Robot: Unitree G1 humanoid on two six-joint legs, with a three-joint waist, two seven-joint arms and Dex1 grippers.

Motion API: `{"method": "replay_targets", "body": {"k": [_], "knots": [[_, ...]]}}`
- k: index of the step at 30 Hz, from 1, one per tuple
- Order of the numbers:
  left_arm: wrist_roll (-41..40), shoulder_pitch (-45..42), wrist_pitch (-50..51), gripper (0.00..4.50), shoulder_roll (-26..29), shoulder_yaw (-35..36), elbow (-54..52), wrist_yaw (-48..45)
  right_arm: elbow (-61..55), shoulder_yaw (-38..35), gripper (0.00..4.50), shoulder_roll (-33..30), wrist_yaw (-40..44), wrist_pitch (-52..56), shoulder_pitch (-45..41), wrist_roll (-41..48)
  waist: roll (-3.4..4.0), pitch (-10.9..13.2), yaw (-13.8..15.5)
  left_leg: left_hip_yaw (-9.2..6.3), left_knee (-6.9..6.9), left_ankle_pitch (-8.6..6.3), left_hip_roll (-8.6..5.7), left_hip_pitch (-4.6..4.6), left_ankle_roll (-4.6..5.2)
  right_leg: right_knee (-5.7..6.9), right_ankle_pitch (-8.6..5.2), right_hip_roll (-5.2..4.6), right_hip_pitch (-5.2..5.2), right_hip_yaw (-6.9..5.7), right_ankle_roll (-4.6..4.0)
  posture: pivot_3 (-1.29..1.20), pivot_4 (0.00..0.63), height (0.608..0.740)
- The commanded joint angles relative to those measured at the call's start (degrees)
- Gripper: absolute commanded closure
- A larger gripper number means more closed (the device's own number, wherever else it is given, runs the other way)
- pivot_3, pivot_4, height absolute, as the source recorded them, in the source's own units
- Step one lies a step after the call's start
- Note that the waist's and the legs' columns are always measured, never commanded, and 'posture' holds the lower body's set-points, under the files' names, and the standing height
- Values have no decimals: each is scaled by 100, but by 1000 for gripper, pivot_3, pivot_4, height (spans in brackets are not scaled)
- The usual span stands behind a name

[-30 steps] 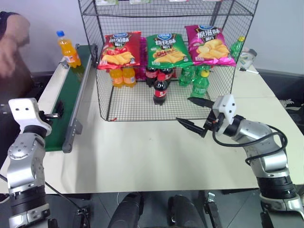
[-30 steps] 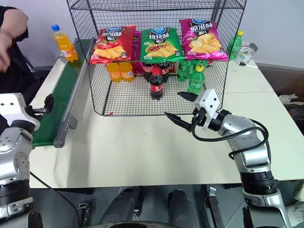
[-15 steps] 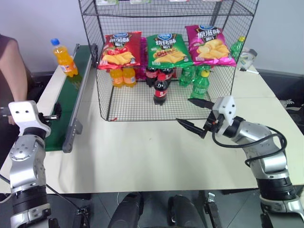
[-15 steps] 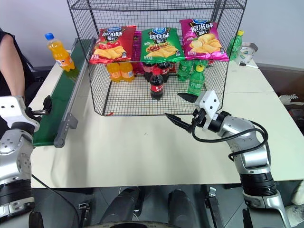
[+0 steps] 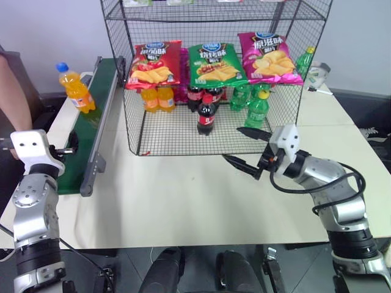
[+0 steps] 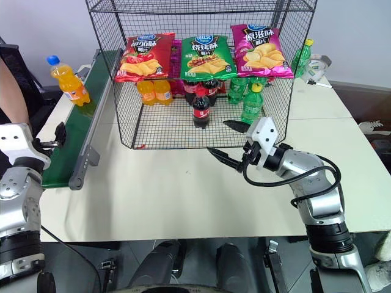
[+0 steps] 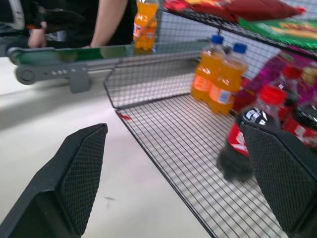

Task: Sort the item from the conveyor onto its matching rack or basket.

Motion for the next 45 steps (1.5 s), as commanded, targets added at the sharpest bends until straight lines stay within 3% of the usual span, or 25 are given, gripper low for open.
{"method": "replay_targets", "body": {"k": [1, 41, 43, 45], "knots": [[35, -87, -178, 11, 67, 51, -8, 23, -364, -14, 0, 61, -52, 52, 21, 154, 0, 0, 0, 0, 0, 0, 0, 0, 0, 0, 0, 0, 0, 0, 0, 0, 150, 740], [-586, -19, -97, 11, -19, 302, -170, 121, -416, 49, 0, 82, -96, 183, -13, 161, -1, 0, 0, 0, 1, 0, 0, 0, 0, 0, 0, 0, 0, -1, 0, 0, 150, 740], [-546, -9, -107, 503, 2, 288, -175, 130, -429, 53, 0, 76, -98, 192, -9, 156, -1, 0, 0, 0, 1, 0, 0, 0, 0, 0, 0, 0, 1, -1, 0, 0, 150, 740], [-553, -10, -135, 1307, 3, 296, -186, 116, -435, 54, 0, 73, -98, 203, -7, 156, -1, 0, 3, 0, 1, 0, 0, 0, 0, 0, 0, 0, 0, -1, 0, 0, 150, 740]]}}
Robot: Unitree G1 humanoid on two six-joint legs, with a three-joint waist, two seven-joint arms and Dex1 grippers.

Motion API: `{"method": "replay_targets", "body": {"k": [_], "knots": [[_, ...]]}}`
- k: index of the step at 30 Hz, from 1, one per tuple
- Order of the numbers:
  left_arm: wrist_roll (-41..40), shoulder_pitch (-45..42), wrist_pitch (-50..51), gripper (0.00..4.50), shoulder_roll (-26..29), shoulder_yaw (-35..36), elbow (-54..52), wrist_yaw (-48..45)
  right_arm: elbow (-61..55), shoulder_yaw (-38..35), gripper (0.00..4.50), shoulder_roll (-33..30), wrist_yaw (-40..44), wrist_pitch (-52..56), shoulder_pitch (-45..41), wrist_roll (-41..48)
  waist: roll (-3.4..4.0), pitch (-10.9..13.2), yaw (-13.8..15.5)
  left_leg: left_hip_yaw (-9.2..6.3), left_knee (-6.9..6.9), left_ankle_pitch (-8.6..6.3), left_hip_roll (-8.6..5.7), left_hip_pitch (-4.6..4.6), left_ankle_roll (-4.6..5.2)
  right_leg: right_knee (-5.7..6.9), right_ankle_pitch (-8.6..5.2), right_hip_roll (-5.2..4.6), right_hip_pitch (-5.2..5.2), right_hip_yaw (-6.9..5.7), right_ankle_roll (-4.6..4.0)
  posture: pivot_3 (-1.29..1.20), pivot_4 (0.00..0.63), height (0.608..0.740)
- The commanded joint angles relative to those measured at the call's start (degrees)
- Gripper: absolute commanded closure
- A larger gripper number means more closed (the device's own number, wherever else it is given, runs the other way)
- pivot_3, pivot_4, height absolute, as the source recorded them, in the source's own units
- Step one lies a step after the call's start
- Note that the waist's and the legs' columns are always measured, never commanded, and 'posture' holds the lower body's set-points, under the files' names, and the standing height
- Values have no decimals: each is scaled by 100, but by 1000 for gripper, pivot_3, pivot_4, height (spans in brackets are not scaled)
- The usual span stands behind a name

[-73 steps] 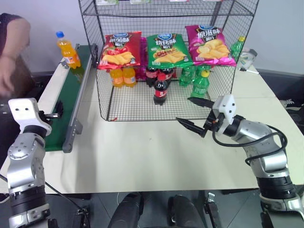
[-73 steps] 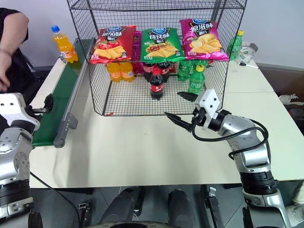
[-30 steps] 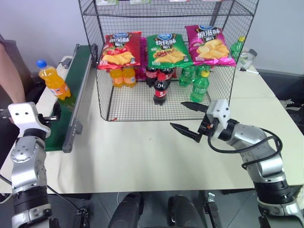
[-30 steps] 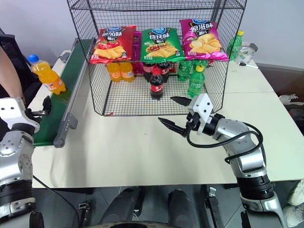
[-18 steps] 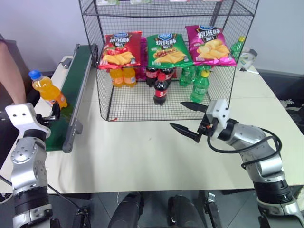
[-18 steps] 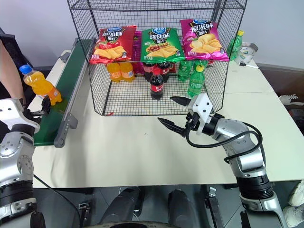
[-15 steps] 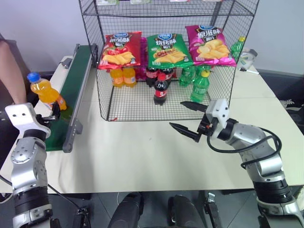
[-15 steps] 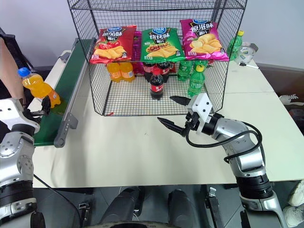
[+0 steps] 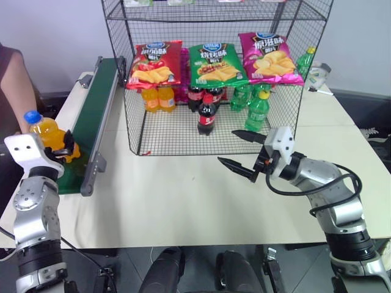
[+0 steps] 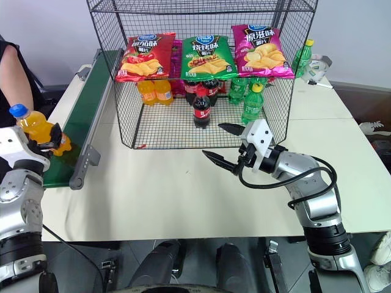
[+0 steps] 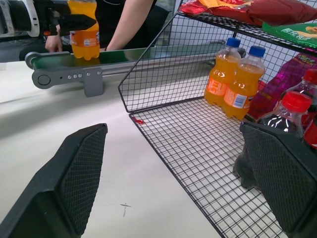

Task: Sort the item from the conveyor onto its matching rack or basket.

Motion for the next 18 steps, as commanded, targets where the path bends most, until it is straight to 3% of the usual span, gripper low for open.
{"method": "replay_targets", "body": {"k": [1, 2, 12, 18], "knots": [[-50, -31, -122, 1828, 112, 166, -298, -37, -270, -56, 0, 24, -20, -23, -36, 109, 0, 0, 4, 0, 0, 0, 0, 0, 0, 0, 0, 0, 0, 0, 0, 0, 150, 740], [-61, -25, -136, 2293, 117, 184, -328, -55, -272, -55, 0, 23, -20, -16, -38, 109, 0, 0, 3, 0, 0, 0, 0, 0, 0, 0, 0, 0, 0, 0, 0, 0, 150, 740], [-413, -225, -119, 2293, 256, 195, -1085, -411, -186, -103, 0, -28, 20, -30, -101, 102, -6, 1, 4, -1, 3, 0, 0, -2, 0, -1, 0, 0, 0, -1, 0, 0, 150, 740], [-1084, -819, 578, 2293, 403, -409, -1930, -1093, -67, -381, 0, -260, 88, -93, -84, 96, -6, 1, 16, -6, 7, 0, -2, -2, 0, -1, 0, -1, 3, -8, -1, 0, 150, 740]]}}
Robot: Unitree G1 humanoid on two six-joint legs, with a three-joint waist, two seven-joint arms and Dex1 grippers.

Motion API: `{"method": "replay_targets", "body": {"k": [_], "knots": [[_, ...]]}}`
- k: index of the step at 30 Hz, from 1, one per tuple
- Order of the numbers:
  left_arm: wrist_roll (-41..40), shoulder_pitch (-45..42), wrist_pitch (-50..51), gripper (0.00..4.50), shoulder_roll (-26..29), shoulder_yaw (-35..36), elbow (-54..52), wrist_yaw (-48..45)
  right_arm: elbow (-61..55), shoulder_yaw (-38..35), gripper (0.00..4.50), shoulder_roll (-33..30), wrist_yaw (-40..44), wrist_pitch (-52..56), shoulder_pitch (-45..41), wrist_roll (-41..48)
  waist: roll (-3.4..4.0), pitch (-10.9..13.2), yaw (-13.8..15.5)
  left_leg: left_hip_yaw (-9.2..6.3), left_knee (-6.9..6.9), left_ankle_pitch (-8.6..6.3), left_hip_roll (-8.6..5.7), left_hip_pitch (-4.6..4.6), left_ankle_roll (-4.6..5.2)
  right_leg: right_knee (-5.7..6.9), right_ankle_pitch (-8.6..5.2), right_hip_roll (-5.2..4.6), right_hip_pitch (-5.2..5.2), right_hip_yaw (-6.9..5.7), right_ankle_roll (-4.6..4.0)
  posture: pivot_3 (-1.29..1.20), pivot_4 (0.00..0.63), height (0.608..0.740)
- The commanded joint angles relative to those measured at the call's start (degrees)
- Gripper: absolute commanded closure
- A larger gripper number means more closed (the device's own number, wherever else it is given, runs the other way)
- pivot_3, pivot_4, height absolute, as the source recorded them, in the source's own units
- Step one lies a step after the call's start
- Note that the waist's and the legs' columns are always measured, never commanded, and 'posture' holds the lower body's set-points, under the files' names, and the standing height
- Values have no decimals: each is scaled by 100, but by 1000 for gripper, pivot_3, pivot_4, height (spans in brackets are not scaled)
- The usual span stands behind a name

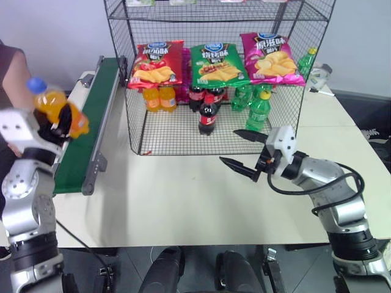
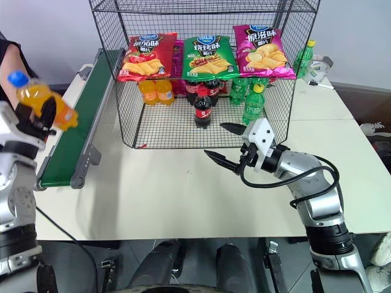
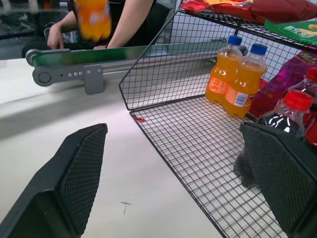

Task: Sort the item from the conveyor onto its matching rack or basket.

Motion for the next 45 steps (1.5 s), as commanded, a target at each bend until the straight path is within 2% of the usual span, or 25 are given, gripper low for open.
{"method": "replay_targets", "body": {"k": [1, 5, 8, 13, 19, 25, 30, 35, 36, 37, 39, 45], "knots": [[-414, -382, 281, 2293, 113, -432, -736, -431, -86, -341, 0, -177, 42, -113, -34, 89, 0, 0, -14, 1, 0, 0, -1, 0, 0, 0, 0, 0, 1, 0, 0, 0, 150, 740], [-404, -584, 627, 2293, -171, -1160, -855, -578, -103, -534, 0, -305, 22, -143, 118, 54, 3, -1, -26, 6, -3, 0, -1, 2, 1, -1, 0, 1, 3, 0, 1, 0, 150, 740], [60, -627, 568, 2293, -495, -1652, -524, -412, -151, -614, 0, -310, -19, -147, 199, 34, 3, -1, -65, 6, -6, 1, 3, 2, 0, 4, 0, 5, -2, 3, 1, 0, 150, 740], [992, -864, -436, 2293, -1208, -2257, 698, -167, -278, -664, 0, -314, -93, -134, 317, 37, 3, 0, -33, 7, -3, 2, 1, 0, 1, 6, 1, 5, -2, 3, 1, 0, 150, 740], [1535, -1695, -1663, 2293, -1974, -2234, 3014, 316, -355, -717, 0, -343, -179, -114, 362, 35, -1, 2, 6, 5, 3, 2, -4, -2, 1, 5, 1, 1, 1, -2, 2, 0, 150, 740], [1877, -2514, -2774, 2293, -2279, -2137, 4971, 835, -441, -729, 0, -350, -238, -68, 392, 43, -5, 3, -31, 6, 3, 2, -8, -3, 2, 4, 1, 0, 0, -5, 5, 0, 150, 740], [2015, -3012, -3383, 2293, -2315, -2039, 6094, 1134, -451, -722, 0, -369, -259, -49, 397, 40, -5, 3, -27, 6, 3, 2, -5, -2, 2, 10, 2, 6, -2, -7, 5, 0, 150, 740], [2015, -3230, -3553, 2293, -2322, -1952, 6619, 1198, -447, -714, 0, -369, -262, -53, 387, 42, -5, 3, -17, 6, 5, 2, -9, -3, 2, 11, 2, 8, 0, -7, 6, 0, 150, 740], [2030, -3246, -3577, 1375, -2325, -1935, 6663, 1200, -447, -712, 0, -369, -261, -54, 387, 42, -5, 3, -17, 6, 6, 2, -9, -3, 2, 12, 2, 8, 0, -8, 6, 0, 150, 740], [2046, -3242, -3617, 1074, -2323, -1923, 6677, 1200, -451, -709, 0, -367, -262, -51, 384, 45, -5, 3, -18, 6, 6, 2, -9, -3, 2, 12, 2, 8, 1, -8, 6, 0, 150, 740], [2072, -3187, -3661, 112, -2299, -1924, 6625, 1174, -450, -707, 0, -366, -258, -52, 383, 47, -5, 3, -19, 6, 6, 2, -9, -2, 2, 13, 2, 8, 1, -8, 6, 0, 150, 740], [1848, -2785, -3437, 42, -2284, -1852, 5942, 825, -441, -708, 0, -359, -251, -62, 382, 55, -4, 3, -25, 6, 6, 2, -9, -1, 2, 16, 2, 9, 1, -8, 6, 0, 150, 740]]}}
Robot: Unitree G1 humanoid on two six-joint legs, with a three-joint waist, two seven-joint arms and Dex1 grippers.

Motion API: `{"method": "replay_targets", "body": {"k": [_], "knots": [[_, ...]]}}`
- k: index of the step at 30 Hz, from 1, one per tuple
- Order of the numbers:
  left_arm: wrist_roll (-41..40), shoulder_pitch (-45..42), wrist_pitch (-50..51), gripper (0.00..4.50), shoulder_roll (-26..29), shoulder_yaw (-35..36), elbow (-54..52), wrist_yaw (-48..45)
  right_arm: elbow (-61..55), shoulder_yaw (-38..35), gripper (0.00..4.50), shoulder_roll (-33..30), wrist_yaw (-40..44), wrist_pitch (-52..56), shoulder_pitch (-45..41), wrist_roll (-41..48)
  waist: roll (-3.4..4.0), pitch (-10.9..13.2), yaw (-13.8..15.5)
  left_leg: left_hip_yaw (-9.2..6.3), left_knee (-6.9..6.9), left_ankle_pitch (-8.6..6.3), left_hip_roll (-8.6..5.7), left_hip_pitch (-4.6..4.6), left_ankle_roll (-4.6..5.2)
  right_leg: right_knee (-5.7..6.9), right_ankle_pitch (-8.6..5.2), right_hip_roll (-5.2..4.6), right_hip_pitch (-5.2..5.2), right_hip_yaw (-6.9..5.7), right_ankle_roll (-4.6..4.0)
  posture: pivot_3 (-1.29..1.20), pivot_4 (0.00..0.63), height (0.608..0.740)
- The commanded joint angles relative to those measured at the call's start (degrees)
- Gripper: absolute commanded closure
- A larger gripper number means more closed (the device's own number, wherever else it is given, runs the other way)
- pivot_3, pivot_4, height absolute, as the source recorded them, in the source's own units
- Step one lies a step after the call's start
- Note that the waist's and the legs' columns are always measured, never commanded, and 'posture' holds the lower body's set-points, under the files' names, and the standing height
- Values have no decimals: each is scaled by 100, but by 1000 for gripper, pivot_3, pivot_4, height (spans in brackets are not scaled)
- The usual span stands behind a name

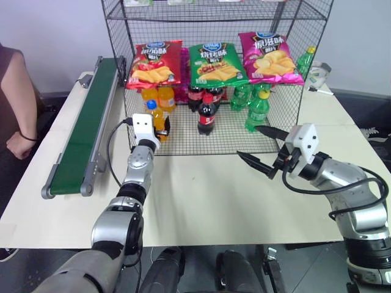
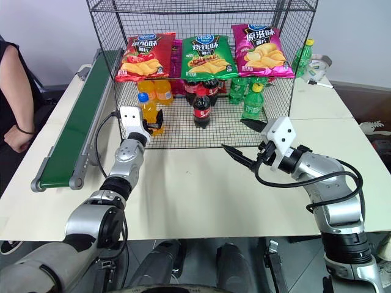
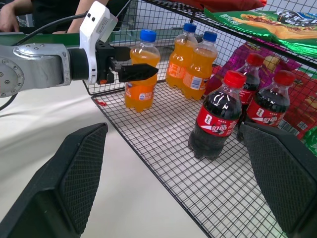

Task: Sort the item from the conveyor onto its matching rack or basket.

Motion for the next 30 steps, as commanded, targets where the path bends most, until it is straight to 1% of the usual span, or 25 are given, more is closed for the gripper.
{"method": "replay_targets", "body": {"k": [1, 9, 11, 13, 15, 17, 20, 22, 24, 27, 30], "knots": [[-139, 334, 103, 42, 64, 76, -870, -170, -246, -105, 0, -65, -1, -60, -22, 70, 1, 0, -11, 0, 0, 0, 0, 0, 0, 0, 0, 0, 0, 1, 0, 0, 150, 740], [-168, 1497, 1584, 42, 220, -129, -3348, -259, -136, -51, 0, -40, 52, -122, -90, 47, 2, -1, -6, 0, 1, 1, 2, 1, -1, 5, 0, 0, -1, 5, -1, 0, 150, 740], [-100, 1666, 1819, 42, 259, -175, -3748, -279, -119, -50, 0, -38, 62, -126, -107, 44, 3, -2, -1, -1, 2, 1, 2, 2, -1, 5, 0, 0, 0, 5, -1, 0, 150, 740], [-212, 1817, 2090, 42, 277, -199, -4135, -421, -112, -55, 0, -40, 75, -127, -116, 45, 5, -3, 5, -1, 2, 1, 2, 4, -1, 5, 0, 0, 2, 5, -1, 0, 150, 740], [-770, 2153, 2802, 42, 522, -213, -5030, -1017, -89, -98, 0, -81, 121, -126, -131, 67, 5, -3, -4, -1, 3, 1, 2, 4, -1, 5, 0, 0, 2, 5, -1, 0, 150, 740], [-1189, 2490, 3448, 42, 937, -167, -5885, -1507, -75, -162, 0, -142, 169, -104, -141, 96, 8, -4, -40, 2, 0, 0, 3, 4, -1, 4, -1, -5, 0, 10, -2, 0, 150, 740], [-1631, 2896, 4170, 42, 1671, 84, -6612, -2042, -67, -275, 0, -253, 209, -34, -132, 141, 12, -6, -70, 1, -7, 1, 11, 4, -2, 5, -2, -2, -6, 12, -4, 0, 150, 740], [-1829, 3115, 4497, 42, 2115, 264, -6858, -2318, -46, -332, 0, -322, 225, -1, -119, 143, 14, -7, -71, 0, -7, 0, 13, 7, -3, 6, -2, -2, -3, 12, -5, 0, 150, 740], [-1919, 3205, 4647, 42, 2297, 334, -6973, -2400, -37, -356, 0, -348, 236, 7, -107, 146, 18, -6, -75, 1, -7, 0, 11, 7, -2, 5, -3, -4, -3, 12, -6, 0, 150, 740], [-1981, 3447, 4801, 42, 2757, 726, -7049, -2595, 5, -421, 0, -418, 261, 52, -106, 170, 17, -6, -29, 1, -6, -1, 10, 6, -2, 3, -3, -6, -1, 12, -6, 0, 150, 740], [-2155, 3602, 4899, 42, 2906, 923, -7115, -2734, 1, -434, 0, -439, 255, 106, -127, 180, 17, -6, -22, 1, -6, -1, 11, 6, -2, 3, -3, -7, -2, 18, -6, 0, 150, 740]]}}
